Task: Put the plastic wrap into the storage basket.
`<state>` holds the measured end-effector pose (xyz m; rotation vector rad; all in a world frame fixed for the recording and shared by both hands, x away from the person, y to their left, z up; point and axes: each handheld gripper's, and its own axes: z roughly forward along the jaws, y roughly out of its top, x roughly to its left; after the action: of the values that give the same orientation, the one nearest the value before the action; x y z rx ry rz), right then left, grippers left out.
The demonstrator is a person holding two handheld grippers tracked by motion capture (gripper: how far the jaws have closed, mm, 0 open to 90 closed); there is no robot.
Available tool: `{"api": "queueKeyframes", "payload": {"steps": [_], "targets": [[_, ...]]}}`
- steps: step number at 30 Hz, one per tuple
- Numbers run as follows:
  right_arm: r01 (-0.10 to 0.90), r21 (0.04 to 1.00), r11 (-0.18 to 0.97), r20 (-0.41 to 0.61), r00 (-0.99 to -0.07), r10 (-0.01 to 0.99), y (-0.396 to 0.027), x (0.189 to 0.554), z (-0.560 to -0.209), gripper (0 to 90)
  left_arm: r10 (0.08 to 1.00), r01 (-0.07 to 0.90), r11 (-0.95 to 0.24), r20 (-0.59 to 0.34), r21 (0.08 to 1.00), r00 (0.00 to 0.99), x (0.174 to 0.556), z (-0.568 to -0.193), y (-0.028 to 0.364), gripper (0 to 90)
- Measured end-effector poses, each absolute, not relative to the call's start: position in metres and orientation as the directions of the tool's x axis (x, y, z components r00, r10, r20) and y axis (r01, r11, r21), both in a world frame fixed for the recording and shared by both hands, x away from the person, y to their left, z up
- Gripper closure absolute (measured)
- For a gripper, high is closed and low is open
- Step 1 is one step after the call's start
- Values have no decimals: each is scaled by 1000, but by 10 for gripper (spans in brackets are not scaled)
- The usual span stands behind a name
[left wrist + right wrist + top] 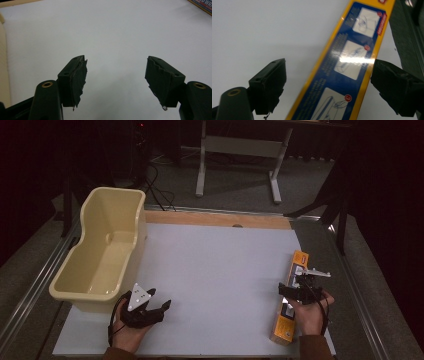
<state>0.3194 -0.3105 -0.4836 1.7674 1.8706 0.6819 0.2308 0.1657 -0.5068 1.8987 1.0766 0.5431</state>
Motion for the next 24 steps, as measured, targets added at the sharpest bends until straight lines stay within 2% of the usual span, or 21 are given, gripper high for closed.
{"api": "queueKeyframes", "payload": {"steps": [3,6,8,13,16,21,22,24], "targets": [[789,614,-6,-3,10,1000,-313,325,-492,117,845,471,-254,-42,845,533,231,-507,166,330],[825,564,-27,16,22,1000,-316,329,-498,170,845,472,-255,-43,844,533,231,-507,166,330],[847,532,-13,41,-10,999,-317,332,-500,186,845,472,-255,-43,844,533,231,-507,166,330],[869,494,21,22,-37,999,-314,335,-499,211,845,474,-257,-42,842,534,231,-507,165,330],[863,491,120,-3,-136,991,-305,335,-497,255,844,473,-256,-43,843,534,232,-507,165,330],[800,469,373,-36,-405,914,-284,330,-495,329,844,473,-255,-45,843,534,231,-507,165,331],[805,445,394,-20,-431,902,-281,330,-494,336,844,473,-254,-46,844,534,231,-507,165,331],[832,416,366,7,-406,914,-279,332,-493,343,844,473,-255,-45,843,535,231,-507,165,331]]}}
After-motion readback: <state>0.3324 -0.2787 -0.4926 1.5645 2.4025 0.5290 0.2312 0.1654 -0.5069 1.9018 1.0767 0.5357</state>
